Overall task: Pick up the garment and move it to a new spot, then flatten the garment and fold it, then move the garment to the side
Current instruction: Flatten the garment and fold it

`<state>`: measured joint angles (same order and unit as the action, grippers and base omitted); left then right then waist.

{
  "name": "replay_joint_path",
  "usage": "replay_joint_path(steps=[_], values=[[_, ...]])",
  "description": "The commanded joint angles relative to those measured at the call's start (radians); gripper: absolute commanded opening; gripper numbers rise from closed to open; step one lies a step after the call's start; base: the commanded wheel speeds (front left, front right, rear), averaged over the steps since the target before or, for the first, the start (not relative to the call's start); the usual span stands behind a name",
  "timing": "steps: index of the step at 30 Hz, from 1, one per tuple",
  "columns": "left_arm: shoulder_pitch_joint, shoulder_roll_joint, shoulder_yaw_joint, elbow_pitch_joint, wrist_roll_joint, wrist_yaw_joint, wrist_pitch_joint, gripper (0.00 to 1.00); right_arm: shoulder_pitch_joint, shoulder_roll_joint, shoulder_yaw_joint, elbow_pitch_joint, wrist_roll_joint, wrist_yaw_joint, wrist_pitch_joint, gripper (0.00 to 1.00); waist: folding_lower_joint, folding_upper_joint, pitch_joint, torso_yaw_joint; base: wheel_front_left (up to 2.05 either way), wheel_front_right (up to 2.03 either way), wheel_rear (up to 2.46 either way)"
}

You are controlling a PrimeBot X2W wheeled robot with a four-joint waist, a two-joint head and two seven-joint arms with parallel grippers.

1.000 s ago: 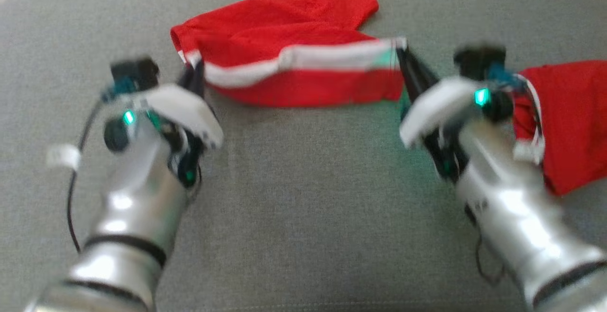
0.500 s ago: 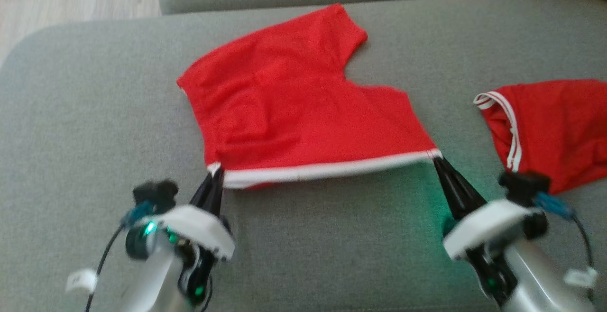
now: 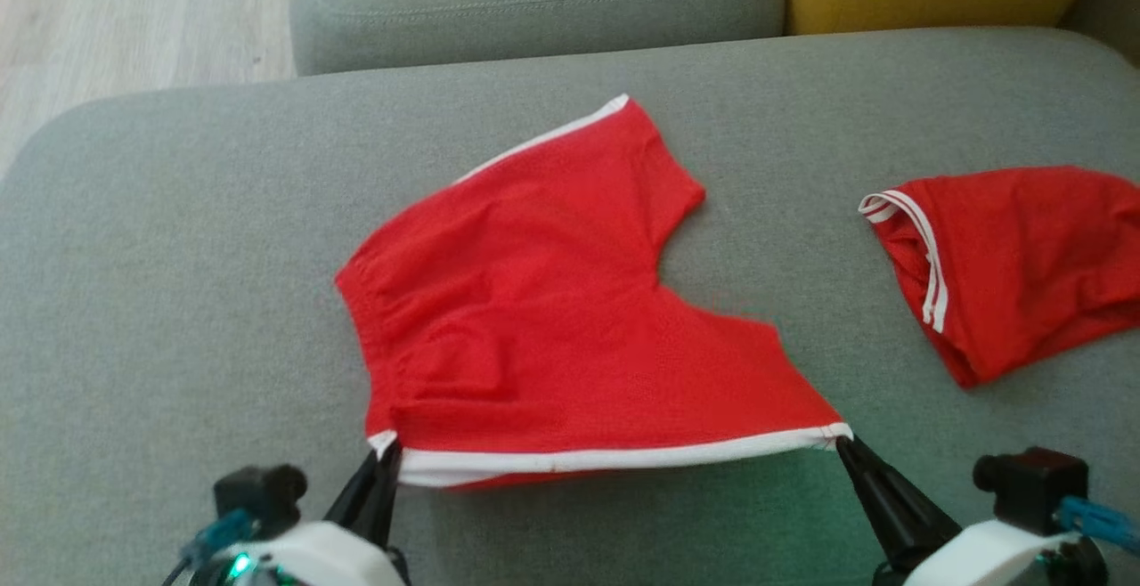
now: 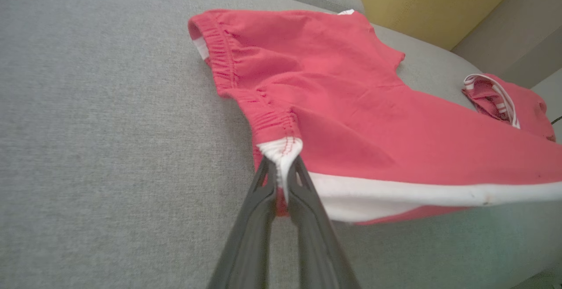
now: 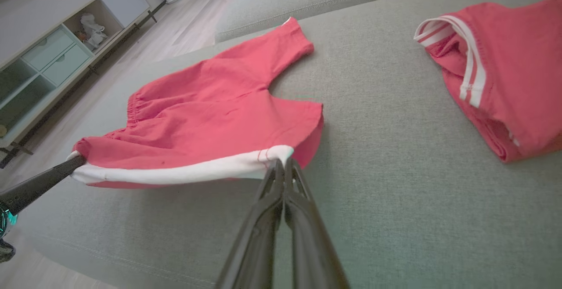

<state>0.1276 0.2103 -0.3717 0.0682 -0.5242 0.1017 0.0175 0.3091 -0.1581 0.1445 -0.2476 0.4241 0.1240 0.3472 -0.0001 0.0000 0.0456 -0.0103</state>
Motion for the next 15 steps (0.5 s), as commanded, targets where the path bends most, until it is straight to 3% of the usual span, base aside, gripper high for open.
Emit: replay_joint_path(steps=[1, 7, 15], values=[[-0.015, 0.022, 0.047, -0.074, -0.008, 0.019, 0.004, 0.0, -0.013, -0.003, 0.002, -0.07, -0.011, 0.007, 0.022, 0.0, 0.0001, 0.0, -0.003, -0.004, 0.0, 0.0, 0.0], [0.044, 0.04, 0.056, -0.207, -0.006, 0.074, 0.056, 0.0, 0.014, 0.045, -0.042, -0.153, -0.017, 0.007, 0.08, 0.0, 0.0001, 0.0, -0.01, 0.003, 0.0, 0.0, 0.0], [-0.066, 0.039, 0.056, -0.194, -0.007, 0.056, 0.07, 0.0, -0.184, 0.024, -0.048, -0.034, 0.018, 0.007, 0.027, 0.0, 0.0001, 0.0, 0.046, 0.038, 0.0, 0.0, 0.0]])
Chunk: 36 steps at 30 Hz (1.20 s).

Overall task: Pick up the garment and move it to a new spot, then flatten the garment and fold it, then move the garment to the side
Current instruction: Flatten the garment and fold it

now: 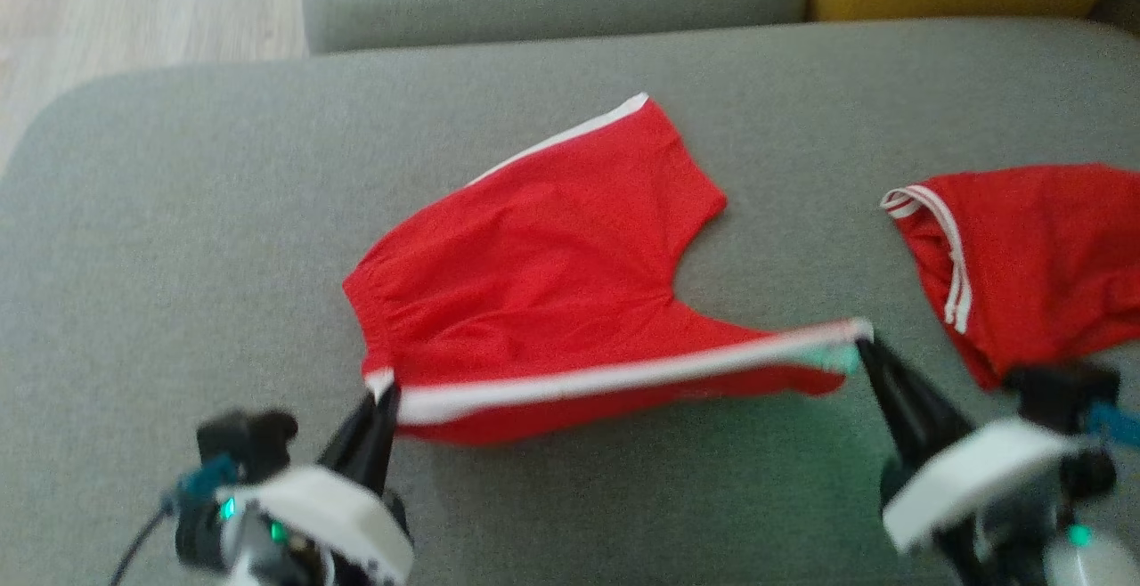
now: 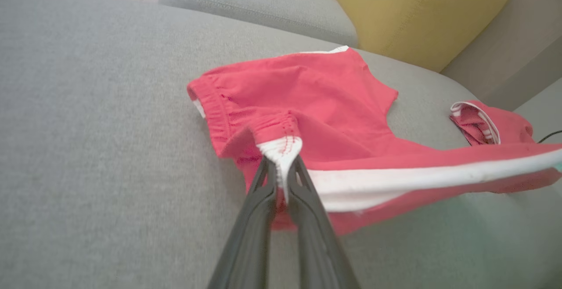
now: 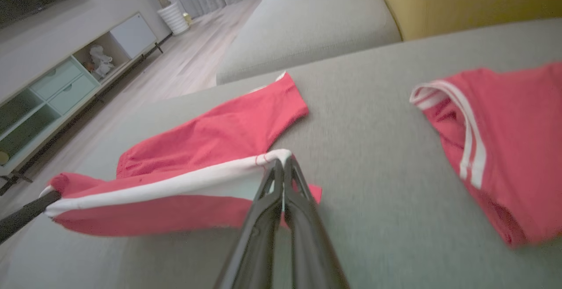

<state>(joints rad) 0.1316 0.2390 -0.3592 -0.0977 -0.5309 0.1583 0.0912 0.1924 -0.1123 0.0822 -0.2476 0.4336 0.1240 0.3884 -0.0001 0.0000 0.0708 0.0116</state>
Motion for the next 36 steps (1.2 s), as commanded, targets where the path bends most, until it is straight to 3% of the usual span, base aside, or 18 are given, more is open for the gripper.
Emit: replay_joint_path(steps=[1, 17, 29, 30, 31, 32, 36], values=[[-0.096, 0.01, 0.044, -0.019, 0.001, -0.006, -0.004, 0.0, -0.111, -0.035, 0.02, -0.009, 0.002, 0.007, -0.03, 0.0, 0.0001, 0.0, 0.04, 0.024, 0.0, 0.0, 0.0], [-0.561, -0.114, 0.037, 0.255, -0.039, -0.104, -0.066, 0.0, -0.864, -0.157, 0.214, 0.584, 0.09, 0.007, -0.238, 0.0, 0.0001, 0.0, 0.305, 0.199, 0.0, 0.0, 0.0], [-0.735, -0.176, 0.013, 0.545, -0.121, -0.163, -0.119, 0.0, -1.136, -0.153, 0.364, 0.991, 0.178, 0.007, -0.362, 0.0, 0.0001, 0.0, 0.379, 0.236, 0.0, 0.0, 0.0], [-0.741, -0.178, 0.005, 0.563, -0.124, -0.167, -0.118, 0.0, -1.145, -0.15, 0.377, 1.013, 0.181, 0.007, -0.376, 0.71, 0.0001, 0.0, 0.379, 0.235, 0.0, 0.0, 0.0], [-0.745, -0.179, 0.0, 0.575, -0.128, -0.17, -0.123, 0.26, -1.152, -0.146, 0.391, 1.028, 0.187, 0.007, -0.394, 1.0, 0.0001, 0.0, 0.379, 0.234, 0.0, 0.0, 0.0], [-0.749, -0.18, -0.005, 0.582, -0.126, -0.172, -0.135, 1.0, -1.157, -0.142, 0.405, 1.041, 0.193, 0.007, -0.413, 1.0, 0.0001, 0.0, 0.378, 0.232, 0.0, 0.0, 0.0], [-0.738, -0.179, -0.013, 0.594, -0.115, -0.167, -0.179, 1.0, -1.161, -0.14, 0.454, 1.069, 0.206, 0.007, -0.505, 1.0, 0.0001, 0.0, 0.362, 0.219, 0.0, 0.0, 0.0]])
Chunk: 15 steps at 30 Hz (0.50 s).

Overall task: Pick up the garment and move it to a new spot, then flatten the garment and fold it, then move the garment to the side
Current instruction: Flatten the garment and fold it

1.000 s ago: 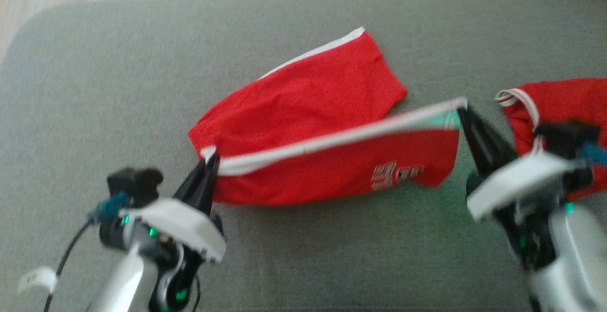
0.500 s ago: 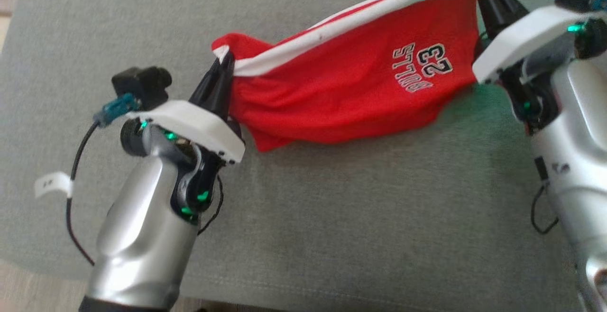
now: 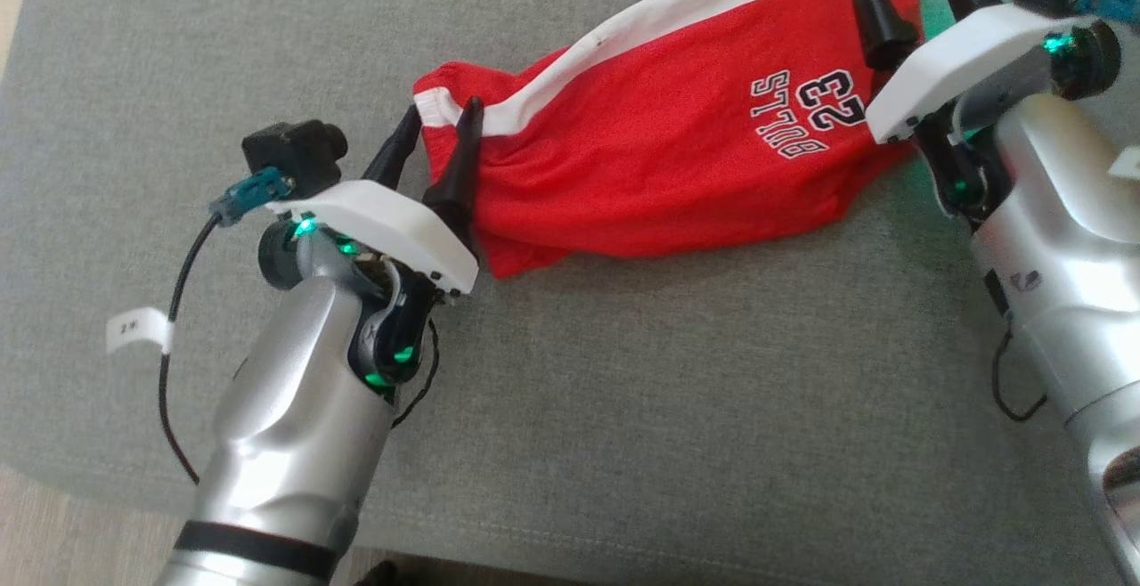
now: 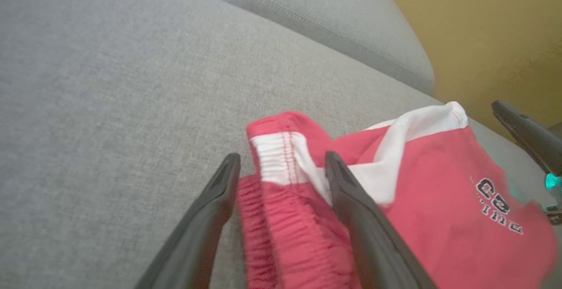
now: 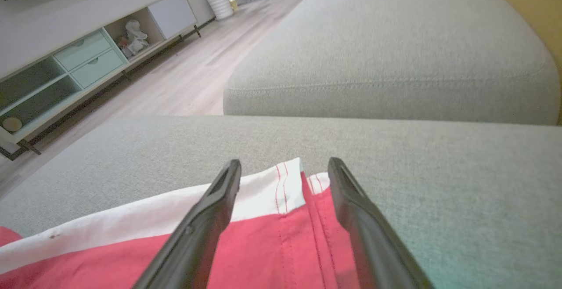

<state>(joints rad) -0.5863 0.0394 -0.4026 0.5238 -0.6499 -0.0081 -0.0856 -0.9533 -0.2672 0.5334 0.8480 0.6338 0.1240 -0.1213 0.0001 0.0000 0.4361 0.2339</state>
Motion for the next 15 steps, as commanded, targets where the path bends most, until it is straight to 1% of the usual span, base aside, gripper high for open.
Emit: replay_joint_path(steps=[1, 4, 7, 9, 11, 15], values=[[-0.014, 0.026, 0.03, -0.029, 0.012, 0.004, -0.015, 1.0, -0.014, 0.012, 0.011, -0.025, 0.005, 0.007, -0.023, 1.0, -0.0001, 0.0, -0.009, -0.007, 0.0, 0.0, 0.0], [0.013, 0.053, 0.032, -0.052, 0.052, 0.034, -0.076, 1.0, -0.003, 0.005, 0.027, -0.034, -0.009, 0.007, -0.096, 1.0, -0.0001, 0.0, -0.032, -0.026, 0.0, 0.0, 0.0], [0.05, 0.084, 0.043, -0.1, 0.102, 0.079, -0.136, 1.0, 0.022, -0.01, 0.007, -0.076, -0.048, 0.007, -0.132, 1.0, -0.0001, 0.0, -0.059, -0.048, 0.0, 0.0, 0.0], [0.078, 0.104, 0.056, -0.144, 0.136, 0.109, -0.158, 1.0, 0.057, -0.018, -0.022, -0.124, -0.081, 0.007, -0.138, 1.0, -0.0001, 0.0, -0.08, -0.063, 0.0, 0.0, 0.0], [0.11, 0.121, 0.071, -0.197, 0.168, 0.135, -0.169, 1.0, 0.104, -0.023, -0.069, -0.196, -0.117, 0.007, -0.14, 1.0, -0.0001, 0.0, -0.099, -0.078, 0.0, 0.0, 0.0], [0.183, 0.146, 0.109, -0.324, 0.217, 0.156, -0.175, 1.0, 0.241, -0.021, -0.17, -0.324, -0.193, 0.007, -0.14, 1.0, -0.0001, 0.0, -0.137, -0.101, 0.0, 0.0, 0.0]])
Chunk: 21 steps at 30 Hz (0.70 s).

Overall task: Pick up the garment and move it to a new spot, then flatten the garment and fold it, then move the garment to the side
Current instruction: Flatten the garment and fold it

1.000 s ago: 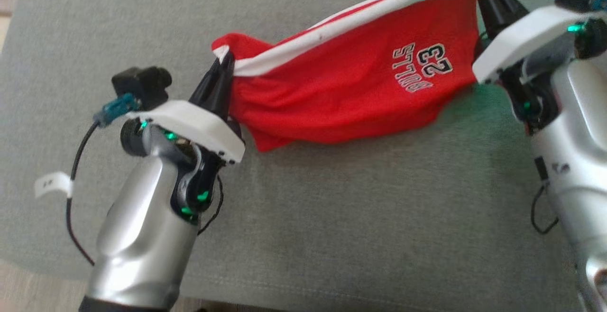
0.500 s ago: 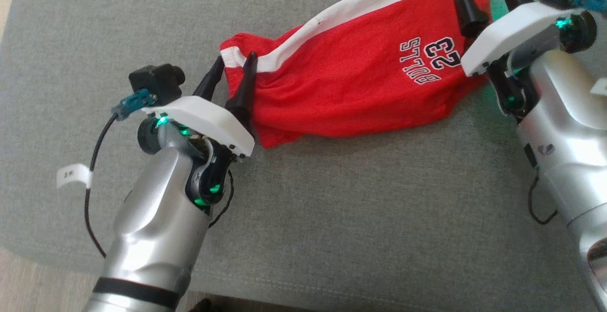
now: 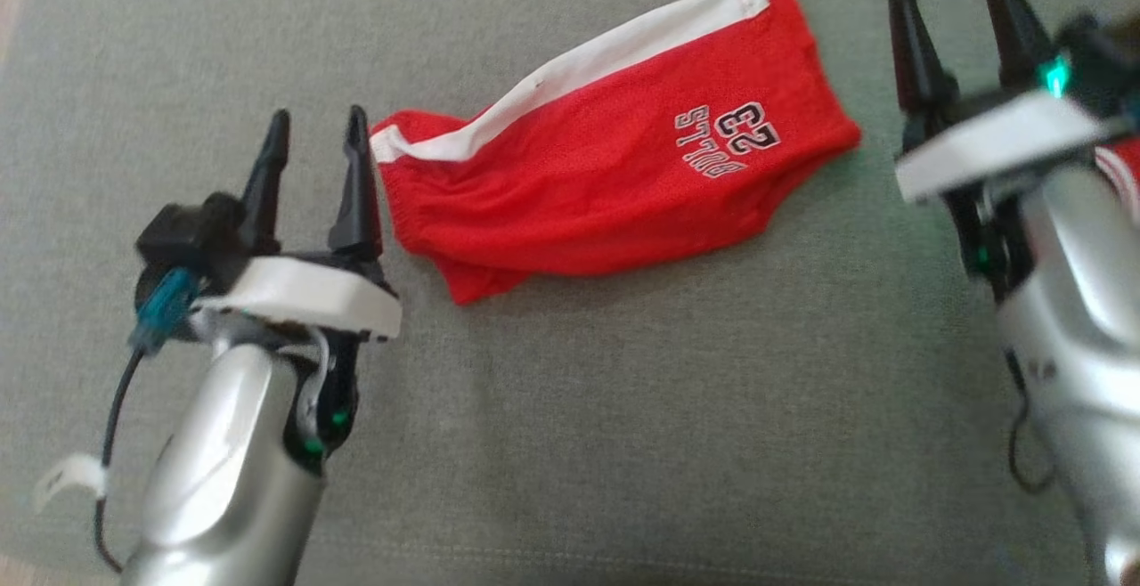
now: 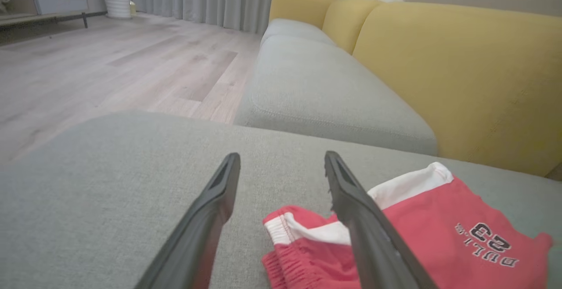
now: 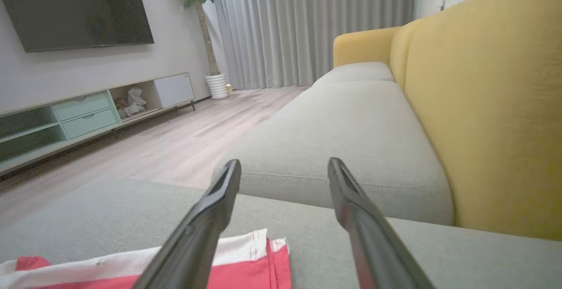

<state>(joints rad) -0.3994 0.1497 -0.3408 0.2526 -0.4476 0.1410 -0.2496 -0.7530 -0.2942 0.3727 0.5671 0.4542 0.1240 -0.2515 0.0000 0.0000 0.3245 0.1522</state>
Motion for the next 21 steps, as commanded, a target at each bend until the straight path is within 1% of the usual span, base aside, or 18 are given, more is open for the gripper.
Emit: replay_joint_path(steps=[1, 4, 10, 13, 16, 21], values=[[0.017, 0.043, 0.057, -0.083, 0.03, 0.011, -0.011, 1.0, 0.077, 0.008, -0.035, -0.07, -0.035, 0.007, -0.01, 1.0, 0.0, 0.0, -0.033, -0.023, 0.0, 0.0, 0.0], [0.081, 0.065, 0.064, -0.138, 0.069, 0.019, -0.012, 1.0, 0.198, 0.031, -0.123, -0.161, -0.088, 0.007, 0.004, 1.0, 0.0, 0.0, -0.055, -0.035, 0.0, 0.0, 0.0], [0.173, 0.089, 0.048, -0.177, 0.099, 0.023, -0.012, 1.0, 0.452, 0.102, -0.262, -0.393, -0.191, 0.007, 0.108, 1.0, 0.0, 0.0, -0.083, -0.051, 0.0, 0.0, 0.0], [0.203, 0.093, 0.043, -0.182, 0.102, 0.03, -0.012, 1.0, 0.55, 0.134, -0.292, -0.504, -0.239, 0.007, 0.166, 1.0, 0.0, 0.0, -0.094, -0.06, 0.0, 0.0, 0.0], [0.223, 0.096, 0.035, -0.188, 0.107, 0.038, -0.006, 1.0, 0.615, 0.154, -0.309, -0.593, -0.268, 0.007, 0.213, 1.0, 0.0, 0.0, -0.099, -0.063, 0.0, 0.0, 0.0], [0.234, 0.1, 0.03, -0.188, 0.104, 0.038, -0.002, 1.0, 0.664, 0.173, -0.328, -0.687, -0.284, 0.007, 0.263, 1.0, 0.0, 0.0, -0.099, -0.064, 0.0, 0.0, 0.0]])
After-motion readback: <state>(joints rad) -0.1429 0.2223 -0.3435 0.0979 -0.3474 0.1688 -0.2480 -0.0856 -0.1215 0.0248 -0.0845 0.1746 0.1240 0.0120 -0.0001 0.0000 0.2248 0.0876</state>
